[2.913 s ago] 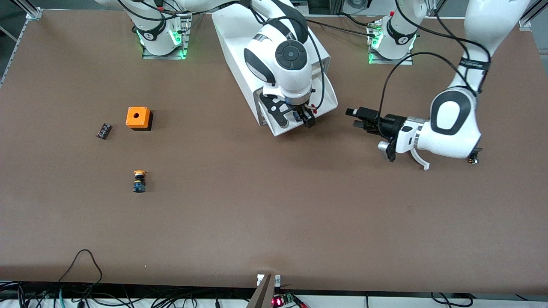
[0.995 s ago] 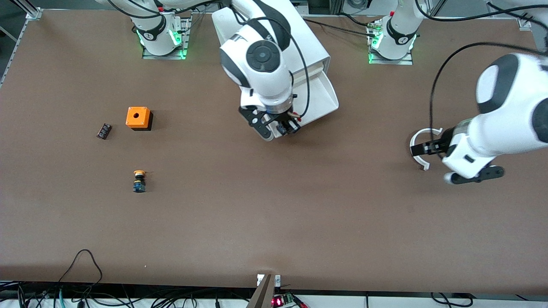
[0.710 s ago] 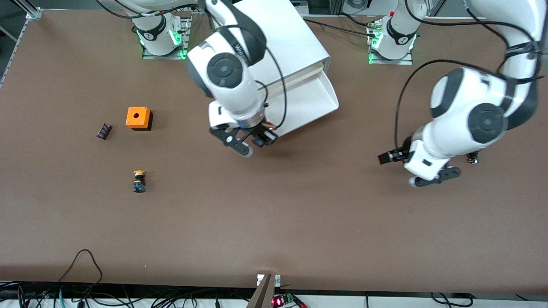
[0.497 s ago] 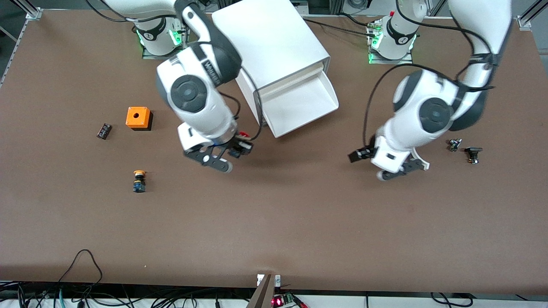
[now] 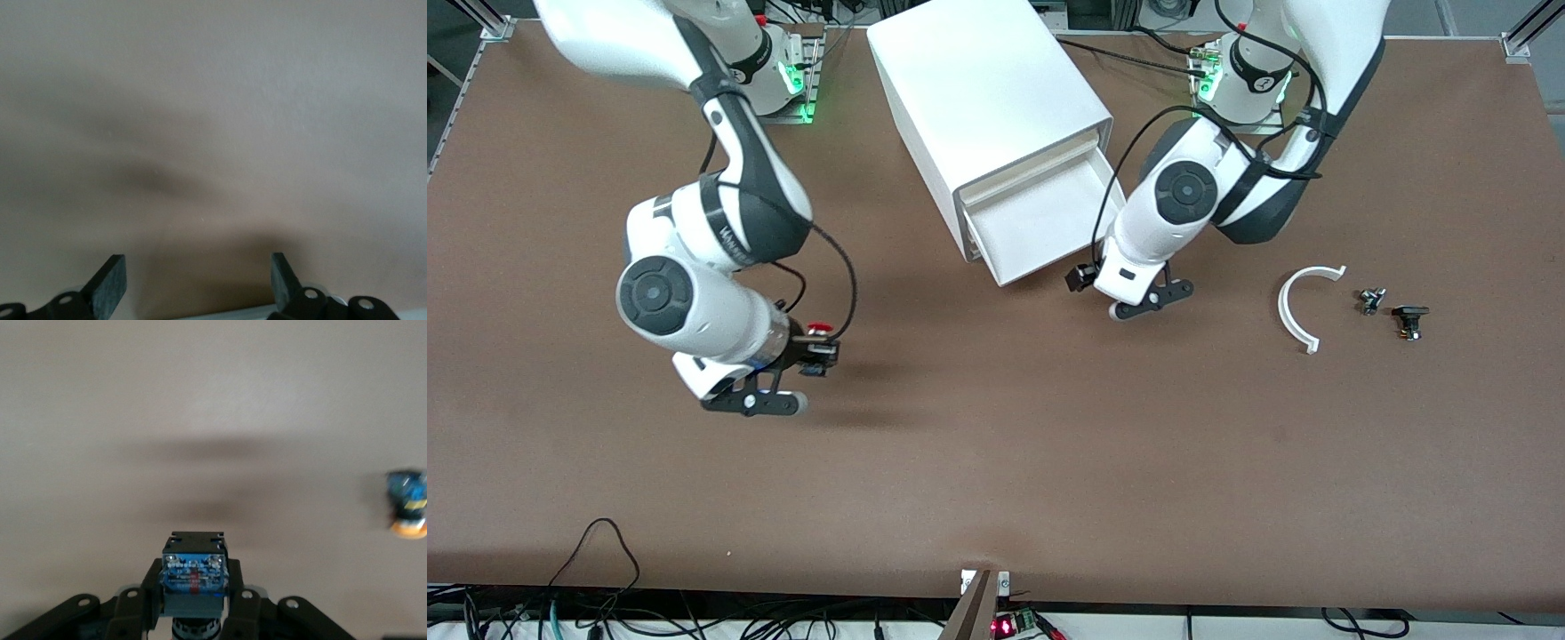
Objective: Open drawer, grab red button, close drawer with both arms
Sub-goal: 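Push the drawer shut with the left gripper while the right gripper carries, then lower the red button beside the yellow button and open the right gripper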
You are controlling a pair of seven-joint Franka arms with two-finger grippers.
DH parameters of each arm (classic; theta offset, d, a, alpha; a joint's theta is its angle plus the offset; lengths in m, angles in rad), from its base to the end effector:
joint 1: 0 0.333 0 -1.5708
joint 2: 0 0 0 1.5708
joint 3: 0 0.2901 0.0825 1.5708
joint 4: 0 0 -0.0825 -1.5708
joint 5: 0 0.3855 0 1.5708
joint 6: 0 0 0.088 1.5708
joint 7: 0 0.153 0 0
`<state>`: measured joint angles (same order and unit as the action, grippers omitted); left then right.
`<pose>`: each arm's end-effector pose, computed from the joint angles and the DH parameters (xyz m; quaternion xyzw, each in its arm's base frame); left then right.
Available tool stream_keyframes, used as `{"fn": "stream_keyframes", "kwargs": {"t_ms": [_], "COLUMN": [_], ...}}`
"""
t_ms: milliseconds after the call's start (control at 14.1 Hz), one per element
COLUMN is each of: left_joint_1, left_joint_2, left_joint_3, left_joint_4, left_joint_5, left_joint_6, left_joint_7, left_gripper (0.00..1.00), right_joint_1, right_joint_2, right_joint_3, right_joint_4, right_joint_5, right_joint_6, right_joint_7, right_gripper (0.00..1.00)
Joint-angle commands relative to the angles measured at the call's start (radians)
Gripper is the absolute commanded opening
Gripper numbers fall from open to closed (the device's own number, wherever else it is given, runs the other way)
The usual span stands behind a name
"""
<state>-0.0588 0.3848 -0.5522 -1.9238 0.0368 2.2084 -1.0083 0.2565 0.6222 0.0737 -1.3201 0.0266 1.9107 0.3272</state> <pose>0.4977 -0.3425 0.2446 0.9760 0.1995 -0.0759 0.0432 0.6719 0.2246 0.3030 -0.9993 0.0097 0.0252 0.0274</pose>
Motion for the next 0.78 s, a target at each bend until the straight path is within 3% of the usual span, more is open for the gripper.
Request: {"fn": "stream_keyframes", "kwargs": {"t_ms": [0,213,355,710], "left_joint_1": [-0.056,-0.119,-0.128,-0.133], "left_joint_2": [-0.034,-0.034,-0.038,-0.040], "left_joint_3": [0.005,0.005,-0.003,-0.100], "left_joint_4": [-0.046,-0.058,-0.066,-0.096], "left_joint_5": [0.003,0.003,0.005,-0.001], "left_joint_6": [0.013,0.013,0.011,-0.001], "left_joint_7": [-0.076,-0.156,-0.174,-0.242], "left_gripper": [0.94,0.94,0.94,0.97], "right_joint_1": [-0.039,-0.060,-0.066,-0.086], "right_joint_2": [-0.010,-0.002,0.024,0.064], "right_joint_3": [0.011,0.008,-0.006,-0.011], "right_joint_4": [-0.131,-0.256,-0.286,-0.338], "right_joint_5": [-0.072,-0.089,-0.089,-0.089], "right_joint_6": [0.158,0.324,0.379,0.470], "right_joint_7": [-0.086,-0.115,-0.138,-0.154], "right_gripper": [0.14,0.14,0.15,0.16]}}
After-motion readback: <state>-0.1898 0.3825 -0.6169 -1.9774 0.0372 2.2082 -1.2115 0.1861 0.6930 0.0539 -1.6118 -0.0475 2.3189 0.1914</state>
